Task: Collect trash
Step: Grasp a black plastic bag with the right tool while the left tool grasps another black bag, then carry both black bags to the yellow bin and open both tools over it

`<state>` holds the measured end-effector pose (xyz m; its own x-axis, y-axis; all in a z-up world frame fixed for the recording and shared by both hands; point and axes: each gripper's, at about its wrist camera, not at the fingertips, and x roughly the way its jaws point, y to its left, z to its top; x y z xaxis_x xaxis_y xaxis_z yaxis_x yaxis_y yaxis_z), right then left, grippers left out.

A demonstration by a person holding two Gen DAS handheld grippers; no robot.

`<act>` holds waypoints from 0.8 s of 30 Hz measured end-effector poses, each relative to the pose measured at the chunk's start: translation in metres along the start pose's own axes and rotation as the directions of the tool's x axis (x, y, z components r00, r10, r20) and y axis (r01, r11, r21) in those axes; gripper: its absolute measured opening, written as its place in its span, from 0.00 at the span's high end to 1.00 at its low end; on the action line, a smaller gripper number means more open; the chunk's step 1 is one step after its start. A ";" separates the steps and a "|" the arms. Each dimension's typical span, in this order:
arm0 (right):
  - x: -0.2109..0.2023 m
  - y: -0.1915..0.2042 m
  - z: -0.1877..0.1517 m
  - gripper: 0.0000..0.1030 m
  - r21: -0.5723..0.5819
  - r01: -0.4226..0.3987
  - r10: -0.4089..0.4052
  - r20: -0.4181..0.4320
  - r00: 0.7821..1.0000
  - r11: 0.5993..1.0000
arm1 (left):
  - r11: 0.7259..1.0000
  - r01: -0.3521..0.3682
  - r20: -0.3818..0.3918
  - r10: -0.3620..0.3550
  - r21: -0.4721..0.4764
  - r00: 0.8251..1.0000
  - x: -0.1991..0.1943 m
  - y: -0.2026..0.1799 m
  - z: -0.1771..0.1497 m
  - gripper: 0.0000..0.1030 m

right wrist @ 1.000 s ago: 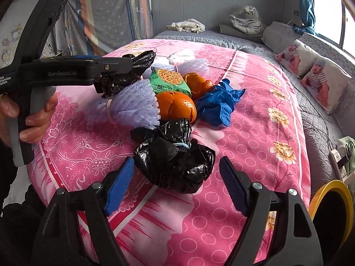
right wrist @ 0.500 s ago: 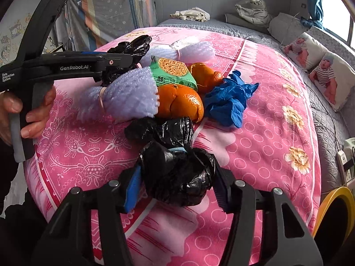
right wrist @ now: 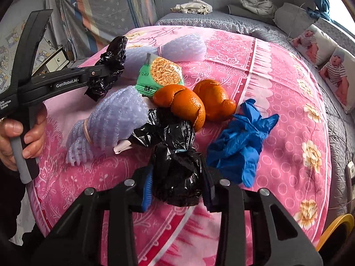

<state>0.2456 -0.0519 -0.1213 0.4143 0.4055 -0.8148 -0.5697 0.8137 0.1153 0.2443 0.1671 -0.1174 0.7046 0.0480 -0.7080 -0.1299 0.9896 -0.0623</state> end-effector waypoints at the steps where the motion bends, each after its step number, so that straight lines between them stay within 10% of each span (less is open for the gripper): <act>1: 0.004 -0.002 0.008 0.68 0.008 -0.005 0.005 -0.006 1.000 1.000 | 1.000 -0.005 0.006 0.005 -0.010 1.000 0.000 0.004 0.004 0.78; 14: 0.000 -0.052 0.079 0.69 0.174 0.044 -0.061 0.097 0.993 0.984 | 0.992 -0.079 0.100 0.089 -0.099 0.991 -0.025 0.042 0.031 0.79; 24: -0.057 -0.098 0.073 0.69 0.288 0.095 -0.157 0.200 0.967 0.953 | 0.991 -0.096 0.195 0.113 -0.092 0.974 -0.074 0.042 0.042 0.79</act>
<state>0.3297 -0.1247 -0.0452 0.6319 0.3478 -0.6926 -0.2989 0.9339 0.1963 0.2154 0.2109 -0.0382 0.8077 0.1849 -0.5598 -0.2609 0.9636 -0.0582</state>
